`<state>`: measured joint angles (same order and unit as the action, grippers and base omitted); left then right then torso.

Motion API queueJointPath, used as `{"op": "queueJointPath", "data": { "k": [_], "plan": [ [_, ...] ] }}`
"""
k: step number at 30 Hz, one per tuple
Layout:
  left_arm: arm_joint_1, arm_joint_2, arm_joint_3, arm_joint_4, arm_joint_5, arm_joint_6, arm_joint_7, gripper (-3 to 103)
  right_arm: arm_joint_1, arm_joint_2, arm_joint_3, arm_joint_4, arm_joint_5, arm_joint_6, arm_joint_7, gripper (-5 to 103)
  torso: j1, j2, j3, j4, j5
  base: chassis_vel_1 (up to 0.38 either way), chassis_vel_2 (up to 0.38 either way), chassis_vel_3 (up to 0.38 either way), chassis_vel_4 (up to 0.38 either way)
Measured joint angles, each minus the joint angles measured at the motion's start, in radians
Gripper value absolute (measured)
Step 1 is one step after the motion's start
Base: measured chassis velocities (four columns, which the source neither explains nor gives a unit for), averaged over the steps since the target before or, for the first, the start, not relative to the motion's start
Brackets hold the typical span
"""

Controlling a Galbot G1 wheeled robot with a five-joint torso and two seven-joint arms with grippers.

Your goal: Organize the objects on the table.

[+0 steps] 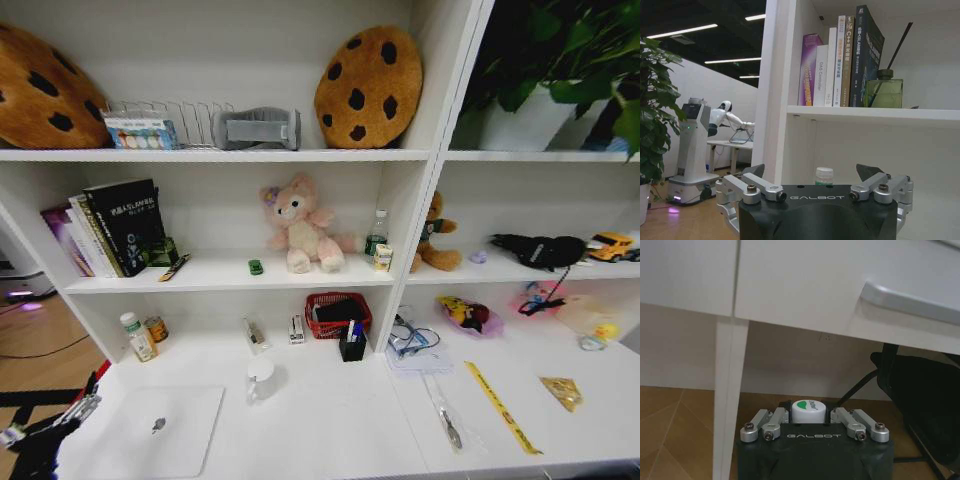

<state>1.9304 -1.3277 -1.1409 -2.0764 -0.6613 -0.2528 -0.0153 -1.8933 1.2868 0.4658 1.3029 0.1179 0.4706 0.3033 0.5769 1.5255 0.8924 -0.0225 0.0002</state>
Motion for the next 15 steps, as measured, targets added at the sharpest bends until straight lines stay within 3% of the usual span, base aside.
{"op": "queueJointPath", "data": {
  "k": [8,15],
  "plan": [
    [0.000,0.000,0.000,0.000,0.000,0.000,0.000,100,0.199,-0.010,-0.004,-0.212,0.006,0.010,-0.022,31,0.000,0.000,0.000,-0.0002,-0.0001,0.000,0.000,0.000,0.000],
    [0.000,0.000,0.000,0.000,0.000,0.001,0.000,100,0.313,-0.016,-0.001,-0.295,0.013,0.010,-0.030,31,0.000,0.000,0.000,-0.0001,-0.0002,0.000,0.000,0.000,0.000]
  ]
}}
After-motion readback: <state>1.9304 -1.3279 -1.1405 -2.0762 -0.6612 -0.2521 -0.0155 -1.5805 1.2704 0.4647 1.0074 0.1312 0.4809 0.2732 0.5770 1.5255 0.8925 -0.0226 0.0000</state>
